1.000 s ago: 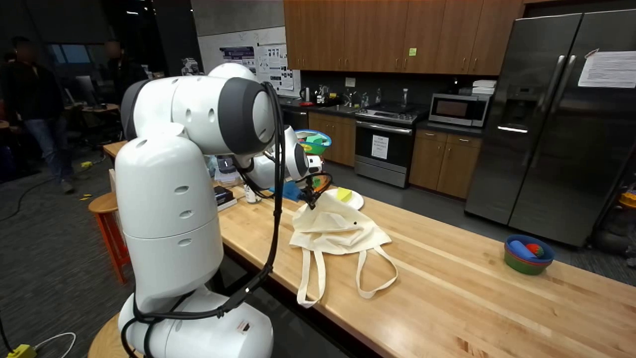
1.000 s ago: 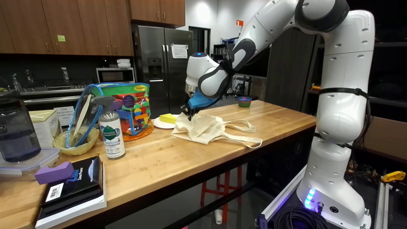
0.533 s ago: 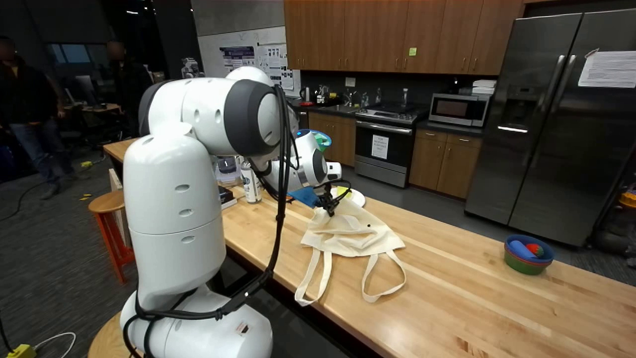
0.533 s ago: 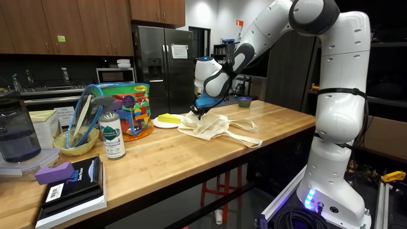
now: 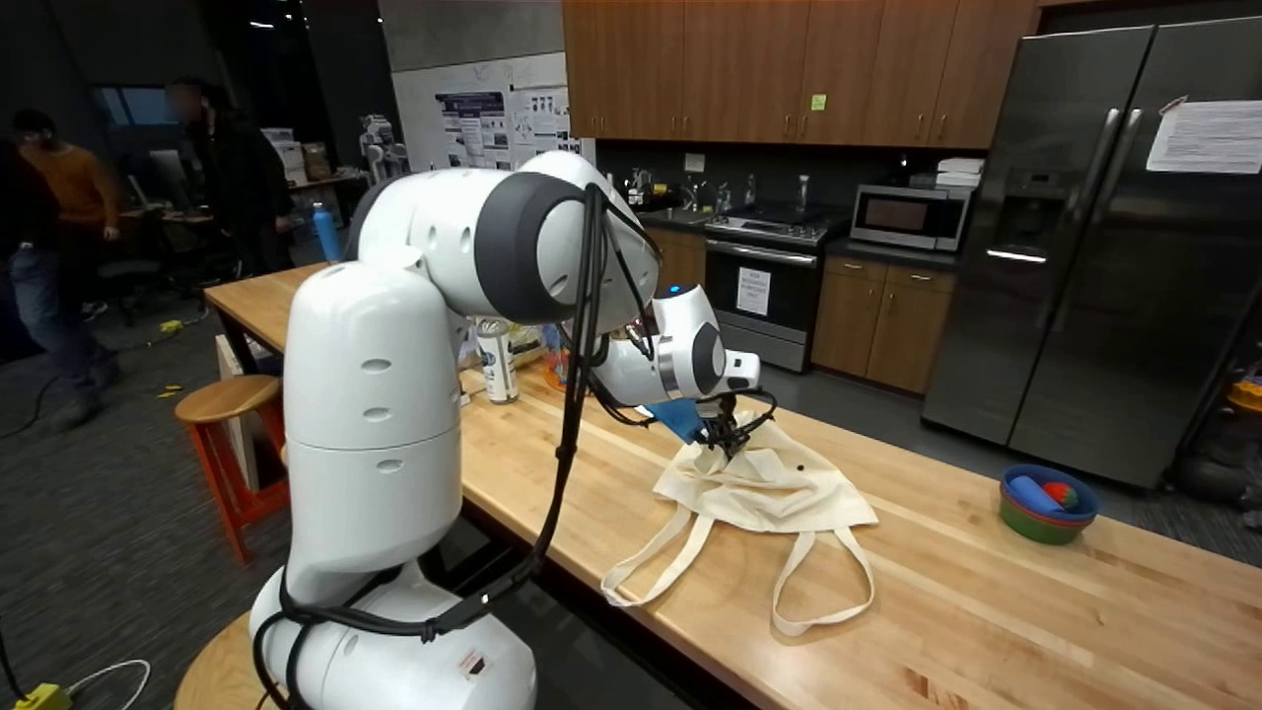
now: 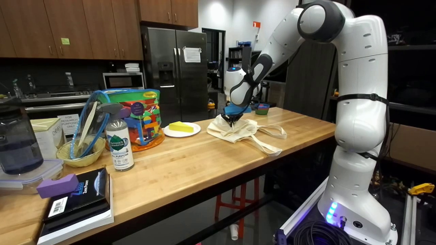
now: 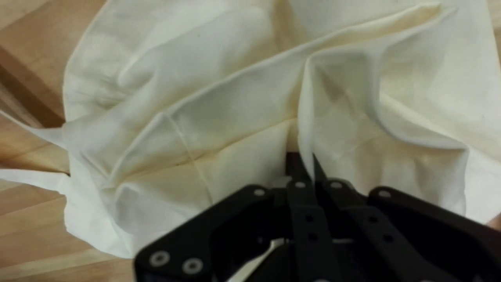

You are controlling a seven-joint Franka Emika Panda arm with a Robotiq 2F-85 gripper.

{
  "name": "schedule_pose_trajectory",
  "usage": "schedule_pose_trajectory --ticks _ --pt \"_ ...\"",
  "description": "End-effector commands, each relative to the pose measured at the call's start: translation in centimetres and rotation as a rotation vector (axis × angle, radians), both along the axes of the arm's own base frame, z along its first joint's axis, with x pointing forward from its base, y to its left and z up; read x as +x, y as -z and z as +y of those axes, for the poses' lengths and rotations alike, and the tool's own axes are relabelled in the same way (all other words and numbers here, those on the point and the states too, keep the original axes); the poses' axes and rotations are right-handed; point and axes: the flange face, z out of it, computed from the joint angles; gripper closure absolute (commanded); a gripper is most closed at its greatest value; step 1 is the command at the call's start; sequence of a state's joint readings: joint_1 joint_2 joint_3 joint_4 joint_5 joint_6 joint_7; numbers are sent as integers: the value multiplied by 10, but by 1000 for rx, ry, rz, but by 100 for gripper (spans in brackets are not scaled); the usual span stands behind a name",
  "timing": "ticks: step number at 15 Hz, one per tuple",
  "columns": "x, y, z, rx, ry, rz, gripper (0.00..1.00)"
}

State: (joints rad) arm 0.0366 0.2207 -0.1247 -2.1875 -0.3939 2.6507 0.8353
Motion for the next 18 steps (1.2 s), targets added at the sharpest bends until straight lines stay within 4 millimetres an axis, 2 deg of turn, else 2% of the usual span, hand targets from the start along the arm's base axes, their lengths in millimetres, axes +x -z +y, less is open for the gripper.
schedule_pose_trajectory --ticks 1,3,5,7,8,11,15,18 --pt "6 6 -41 10 86 -17 99" --pt "6 4 -60 9 128 -38 99" --pt "7 3 -71 8 145 -55 99" --pt "9 1 -73 16 145 -68 99" --pt "11 -1 -67 28 139 -76 99" --pt "13 -6 -31 53 86 -90 99" --pt "7 -7 46 59 -69 -71 99" --pt "-8 -2 105 73 -206 -30 99"
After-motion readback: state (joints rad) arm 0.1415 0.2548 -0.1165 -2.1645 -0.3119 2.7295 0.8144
